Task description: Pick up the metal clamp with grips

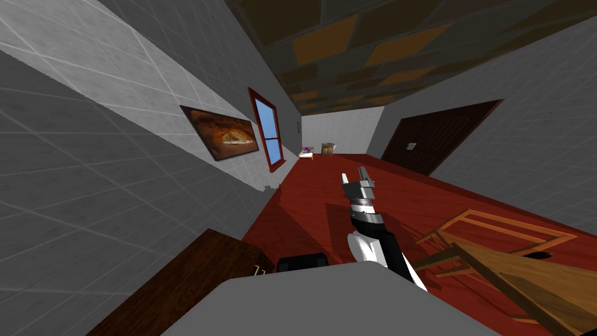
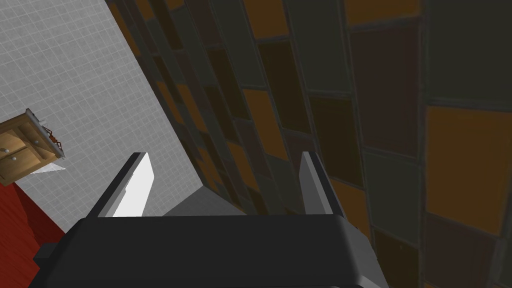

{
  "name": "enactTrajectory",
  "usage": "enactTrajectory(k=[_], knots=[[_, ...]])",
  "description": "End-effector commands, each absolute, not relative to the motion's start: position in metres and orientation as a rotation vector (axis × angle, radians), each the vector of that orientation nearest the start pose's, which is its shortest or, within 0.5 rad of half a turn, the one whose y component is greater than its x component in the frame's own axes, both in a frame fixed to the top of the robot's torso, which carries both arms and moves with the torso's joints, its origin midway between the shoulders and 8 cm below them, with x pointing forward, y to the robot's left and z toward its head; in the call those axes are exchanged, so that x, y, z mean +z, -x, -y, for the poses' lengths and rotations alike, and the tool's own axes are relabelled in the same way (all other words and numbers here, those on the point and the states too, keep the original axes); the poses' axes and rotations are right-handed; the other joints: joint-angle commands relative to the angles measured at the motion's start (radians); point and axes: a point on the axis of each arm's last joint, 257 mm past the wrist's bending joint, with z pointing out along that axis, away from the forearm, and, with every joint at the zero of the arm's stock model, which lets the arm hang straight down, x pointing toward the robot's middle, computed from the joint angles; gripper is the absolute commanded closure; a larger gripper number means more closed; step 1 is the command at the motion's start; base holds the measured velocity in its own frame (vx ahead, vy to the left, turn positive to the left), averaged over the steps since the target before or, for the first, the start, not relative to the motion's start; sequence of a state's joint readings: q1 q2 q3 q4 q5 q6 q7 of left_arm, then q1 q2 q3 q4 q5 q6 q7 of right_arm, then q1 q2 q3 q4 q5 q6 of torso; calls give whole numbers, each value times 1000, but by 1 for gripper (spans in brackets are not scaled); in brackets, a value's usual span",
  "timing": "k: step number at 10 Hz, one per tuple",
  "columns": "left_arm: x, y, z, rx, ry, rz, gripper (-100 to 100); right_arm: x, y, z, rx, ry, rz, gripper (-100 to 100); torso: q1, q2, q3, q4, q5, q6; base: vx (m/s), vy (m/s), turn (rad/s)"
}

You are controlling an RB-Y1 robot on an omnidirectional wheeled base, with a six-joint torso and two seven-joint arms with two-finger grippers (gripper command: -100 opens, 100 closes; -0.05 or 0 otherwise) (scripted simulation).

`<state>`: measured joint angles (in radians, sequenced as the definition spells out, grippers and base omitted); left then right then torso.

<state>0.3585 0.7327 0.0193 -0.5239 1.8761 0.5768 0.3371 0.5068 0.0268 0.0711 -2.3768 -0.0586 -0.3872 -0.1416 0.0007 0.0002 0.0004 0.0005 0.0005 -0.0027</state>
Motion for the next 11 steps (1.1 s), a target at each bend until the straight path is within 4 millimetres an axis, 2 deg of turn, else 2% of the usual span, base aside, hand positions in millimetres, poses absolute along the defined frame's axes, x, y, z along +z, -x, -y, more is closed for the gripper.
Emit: enactTrajectory(k=[1,2,5,6,10,11], knots=[[-564,-18,-598,-388,3007,521,-100,44,-344,265,1537,-792,-527,0,0,0,0,0,0,0,0,0,0],[-566,-53,-591,-477,3011,608,-100,44,-344,265,1537,-792,-527,0,0,-2,-1,0,0,0,-56,6,37],[-567,-40,-596,-398,3012,498,-100,44,-344,265,1537,-792,-527,0,0,0,0,0,0,0,-34,7,5],[-569,-71,-586,-468,3021,577,-100,44,-344,265,1537,-792,-527,0,0,-2,-1,0,0,0,-46,7,40],[-569,-62,-593,-407,3014,485,-100,44,-344,265,1537,-792,-527,0,0,-1,-1,0,0,0,-28,4,3],[-570,-93,-584,-478,3022,560,-100,44,-344,265,1537,-792,-527,0,0,-2,-1,-1,0,0,-51,11,41]])
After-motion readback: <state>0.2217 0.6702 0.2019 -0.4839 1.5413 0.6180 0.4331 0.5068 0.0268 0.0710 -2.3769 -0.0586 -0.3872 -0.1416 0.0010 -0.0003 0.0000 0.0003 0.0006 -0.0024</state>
